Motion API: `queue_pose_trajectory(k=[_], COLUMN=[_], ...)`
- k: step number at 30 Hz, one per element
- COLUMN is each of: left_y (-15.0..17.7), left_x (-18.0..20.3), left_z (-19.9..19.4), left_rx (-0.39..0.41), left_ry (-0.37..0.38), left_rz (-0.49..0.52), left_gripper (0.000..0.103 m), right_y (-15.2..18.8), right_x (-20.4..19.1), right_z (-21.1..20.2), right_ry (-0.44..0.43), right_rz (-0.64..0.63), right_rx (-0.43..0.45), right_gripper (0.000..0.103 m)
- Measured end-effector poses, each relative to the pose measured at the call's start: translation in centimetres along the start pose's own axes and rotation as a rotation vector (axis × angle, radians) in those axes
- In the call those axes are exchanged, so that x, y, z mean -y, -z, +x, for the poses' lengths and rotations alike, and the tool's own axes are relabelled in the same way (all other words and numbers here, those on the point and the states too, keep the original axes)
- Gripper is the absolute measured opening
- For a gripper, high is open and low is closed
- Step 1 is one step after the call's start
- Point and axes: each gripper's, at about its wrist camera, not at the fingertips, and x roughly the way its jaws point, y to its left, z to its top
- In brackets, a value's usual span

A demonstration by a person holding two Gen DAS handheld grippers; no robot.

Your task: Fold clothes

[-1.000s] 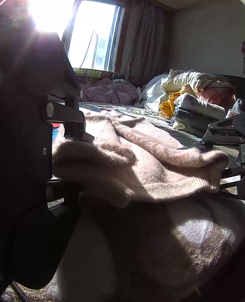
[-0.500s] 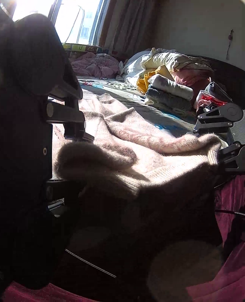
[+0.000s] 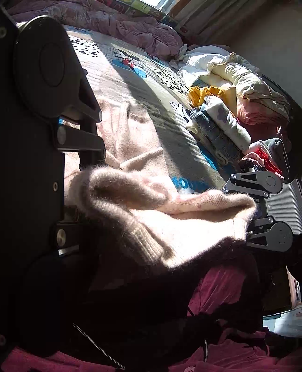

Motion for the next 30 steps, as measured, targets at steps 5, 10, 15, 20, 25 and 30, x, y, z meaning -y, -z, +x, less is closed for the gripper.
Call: queue_pose_trajectory(k=[5, 10, 15, 20, 25, 30], left_y=[1.0, 4.0, 7.2, 9.3, 10.2, 10.2], left_x=[-3.5, -5.4, -6.0, -5.0, -4.5, -6.8], left_z=[0.9, 2.5, 3.8, 4.9, 4.9, 4.4], left_rx=[0.086, 0.167, 0.256, 0.323, 0.389, 0.471], left_ry=[-0.015, -0.010, -0.004, 0.007, 0.010, -0.001], left_rz=[-0.222, -0.535, -0.843, -1.070, -1.174, -1.223], left_gripper=[0.024, 0.028, 0.028, 0.029, 0.019, 0.015], right_y=[0.7, 2.9, 5.9, 9.8, 11.8, 11.8], right_x=[3.8, 6.7, 8.8, 8.9, 8.7, 10.2], right_z=[-0.9, -0.4, 1.8, 3.8, 4.4, 4.6], right_ry=[0.021, 0.047, 0.101, 0.132, 0.112, 0.079], right_rz=[0.150, 0.334, 0.554, 0.746, 0.855, 0.914], right_rx=[0.134, 0.241, 0.325, 0.359, 0.399, 0.457], right_gripper=[0.023, 0.023, 0.032, 0.039, 0.039, 0.025])
